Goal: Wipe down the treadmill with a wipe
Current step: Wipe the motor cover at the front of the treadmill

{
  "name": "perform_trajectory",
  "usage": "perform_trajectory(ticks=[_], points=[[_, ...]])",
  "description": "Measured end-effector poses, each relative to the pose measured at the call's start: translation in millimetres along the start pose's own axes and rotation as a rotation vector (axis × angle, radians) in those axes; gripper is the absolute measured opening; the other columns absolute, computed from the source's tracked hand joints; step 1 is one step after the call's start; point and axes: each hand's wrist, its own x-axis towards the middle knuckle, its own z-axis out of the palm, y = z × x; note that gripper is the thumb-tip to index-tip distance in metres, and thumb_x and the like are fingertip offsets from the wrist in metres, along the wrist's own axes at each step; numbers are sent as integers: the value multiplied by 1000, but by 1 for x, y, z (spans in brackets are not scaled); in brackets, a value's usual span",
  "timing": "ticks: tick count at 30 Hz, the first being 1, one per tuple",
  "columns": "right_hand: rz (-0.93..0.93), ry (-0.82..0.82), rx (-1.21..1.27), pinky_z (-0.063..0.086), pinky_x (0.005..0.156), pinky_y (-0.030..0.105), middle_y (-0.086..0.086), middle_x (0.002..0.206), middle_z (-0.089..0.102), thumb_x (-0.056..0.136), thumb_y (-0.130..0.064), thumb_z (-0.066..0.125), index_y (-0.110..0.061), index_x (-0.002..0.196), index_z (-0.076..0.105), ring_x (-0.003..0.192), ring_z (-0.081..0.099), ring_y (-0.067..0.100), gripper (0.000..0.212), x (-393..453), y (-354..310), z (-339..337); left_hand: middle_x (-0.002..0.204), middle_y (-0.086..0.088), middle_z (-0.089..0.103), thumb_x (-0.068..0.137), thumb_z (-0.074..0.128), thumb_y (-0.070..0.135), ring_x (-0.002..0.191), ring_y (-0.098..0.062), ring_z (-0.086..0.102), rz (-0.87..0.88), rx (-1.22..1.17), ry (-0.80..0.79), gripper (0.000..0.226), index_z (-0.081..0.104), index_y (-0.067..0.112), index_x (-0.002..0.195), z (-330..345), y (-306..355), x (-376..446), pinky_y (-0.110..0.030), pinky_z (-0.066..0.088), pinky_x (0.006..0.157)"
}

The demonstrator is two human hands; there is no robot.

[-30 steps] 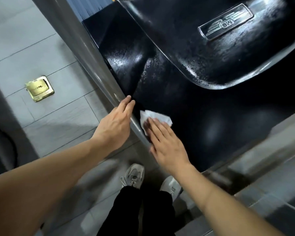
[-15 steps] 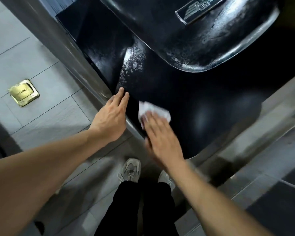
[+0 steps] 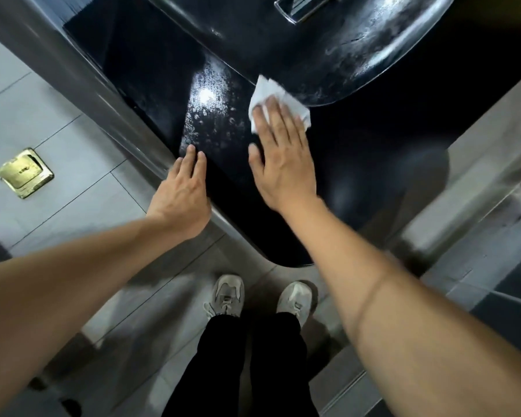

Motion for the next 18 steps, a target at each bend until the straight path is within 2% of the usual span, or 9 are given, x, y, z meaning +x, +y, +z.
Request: perform_trajectory(ticks=[4,6,8,11,16,18], points=[[4,-86,112,20,124,49,10,167,22,102,-29,52,-13,158,30,156,13,24,62,-128,-4,7,171,-12,-9,99,44,8,158,-32,0,108,-11,63,79,1,15,164,-7,21,-3,-38,5,128],[74,-137,133,24,122,51,8,166,22,100,-27,56,-14,158,31,156,14,22,64,-191,-3,7,171,-12,-7,97,46,6,157,-37,5,179,-5,93,81,4,19,165,-7,33,-2,-43,10,129],[125,-163,122,25,121,52,7,166,22,100,-29,54,-14,157,33,156,14,22,62,-216,-1,8,172,-10,-6,95,46,5,156,-39,6,220,6,108,83,5,23,165,-4,41,2,-48,17,127],[130,-100,136,20,124,50,9,166,25,103,-30,50,-14,157,34,156,15,24,59,-166,11,4,172,-7,-8,95,43,5,157,-36,2,276,27,107,82,4,25,165,1,54,8,-49,21,126],[122,56,116,8,127,39,9,166,25,104,-34,39,-15,157,33,155,18,24,57,-7,40,-16,172,-7,-6,100,42,12,158,-32,2,262,35,104,76,4,24,165,4,64,10,-49,20,127],[141,60,113,5,128,38,9,167,23,105,-34,38,-16,158,30,155,15,23,57,4,44,-18,172,-5,-5,100,44,12,158,-31,3,242,24,94,76,6,25,165,2,68,8,-49,23,125]])
